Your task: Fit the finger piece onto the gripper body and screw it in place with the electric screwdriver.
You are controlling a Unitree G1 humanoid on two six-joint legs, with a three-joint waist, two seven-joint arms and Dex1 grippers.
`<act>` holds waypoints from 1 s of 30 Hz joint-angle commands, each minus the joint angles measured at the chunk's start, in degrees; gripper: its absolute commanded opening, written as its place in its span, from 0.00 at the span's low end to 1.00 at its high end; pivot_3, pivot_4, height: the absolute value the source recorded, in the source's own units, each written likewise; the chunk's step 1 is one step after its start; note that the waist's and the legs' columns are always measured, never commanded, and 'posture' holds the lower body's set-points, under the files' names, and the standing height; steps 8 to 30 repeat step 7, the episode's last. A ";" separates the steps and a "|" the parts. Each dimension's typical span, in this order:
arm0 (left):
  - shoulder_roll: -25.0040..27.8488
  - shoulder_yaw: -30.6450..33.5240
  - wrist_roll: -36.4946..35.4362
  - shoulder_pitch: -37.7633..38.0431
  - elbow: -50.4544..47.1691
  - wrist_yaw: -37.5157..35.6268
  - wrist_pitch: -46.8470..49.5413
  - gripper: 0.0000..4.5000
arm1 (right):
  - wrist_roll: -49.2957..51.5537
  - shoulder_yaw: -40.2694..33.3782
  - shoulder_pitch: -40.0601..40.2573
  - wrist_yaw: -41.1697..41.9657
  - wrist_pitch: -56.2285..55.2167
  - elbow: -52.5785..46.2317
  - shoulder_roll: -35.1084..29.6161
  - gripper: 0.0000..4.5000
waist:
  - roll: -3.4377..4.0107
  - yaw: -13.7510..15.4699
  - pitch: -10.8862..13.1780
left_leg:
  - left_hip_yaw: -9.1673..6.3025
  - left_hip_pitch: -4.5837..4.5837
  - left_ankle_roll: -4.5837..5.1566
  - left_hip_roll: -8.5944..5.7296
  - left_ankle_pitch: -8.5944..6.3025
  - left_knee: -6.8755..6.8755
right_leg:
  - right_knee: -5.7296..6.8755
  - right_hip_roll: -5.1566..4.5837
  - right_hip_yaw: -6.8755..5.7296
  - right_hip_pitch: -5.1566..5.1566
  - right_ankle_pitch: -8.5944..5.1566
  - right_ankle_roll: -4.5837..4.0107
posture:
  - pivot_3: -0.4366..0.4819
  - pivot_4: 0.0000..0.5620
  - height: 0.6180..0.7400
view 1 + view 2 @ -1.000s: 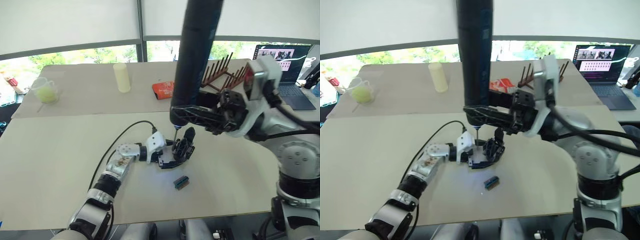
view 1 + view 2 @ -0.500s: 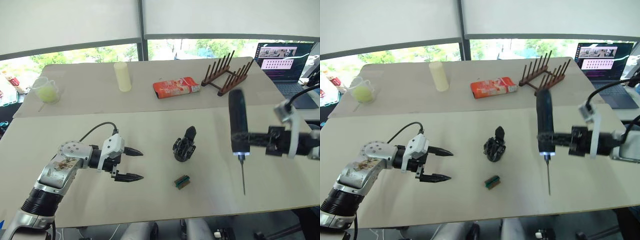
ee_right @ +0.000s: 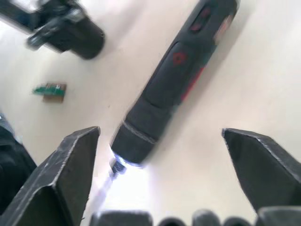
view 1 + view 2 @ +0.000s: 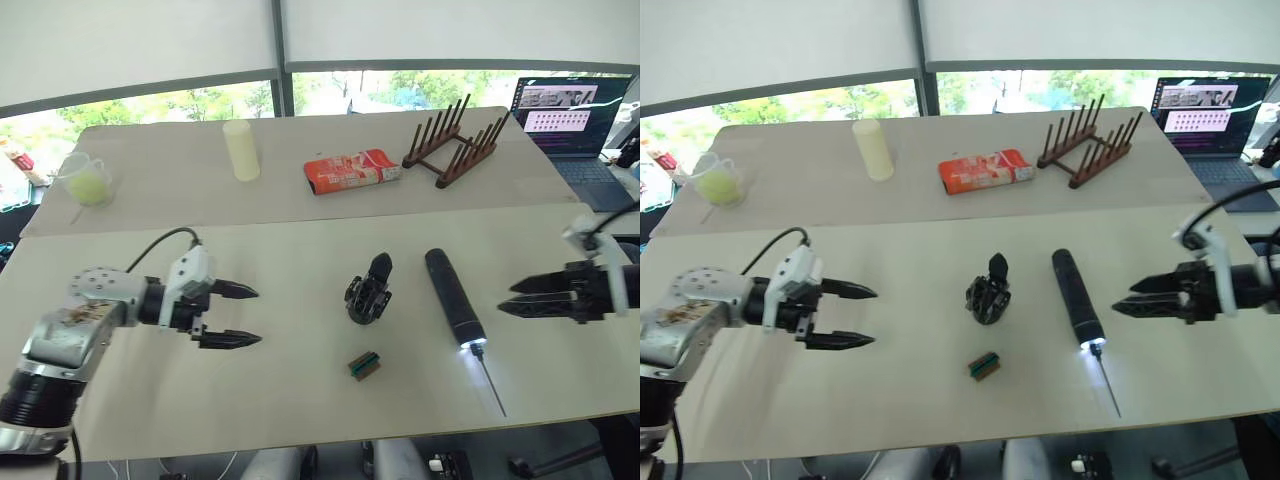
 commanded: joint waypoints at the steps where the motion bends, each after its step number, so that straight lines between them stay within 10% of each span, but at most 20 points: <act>1: 4.53 5.21 -1.08 2.19 1.76 -2.94 -0.78 1.00 | -2.57 -9.68 5.48 8.09 -11.78 1.65 -2.19 0.99 | 0.02 -0.07 0.01 | 0.00 0.05 0.00 0.00 0.00 -0.02 | 0.00 0.00 0.00 0.01 0.00 0.00 | 0.48 0.27 1.00; 30: 6.29 6.27 -1.61 4.66 1.54 -4.63 -1.70 1.00 | -5.18 -14.19 7.49 8.01 -14.85 2.60 0.40 0.99 | 0.08 -0.45 0.05 | 0.23 0.33 -0.51 0.04 -0.22 -0.01 | 0.04 -0.24 0.10 0.25 0.04 -0.07 | 0.48 0.27 1.00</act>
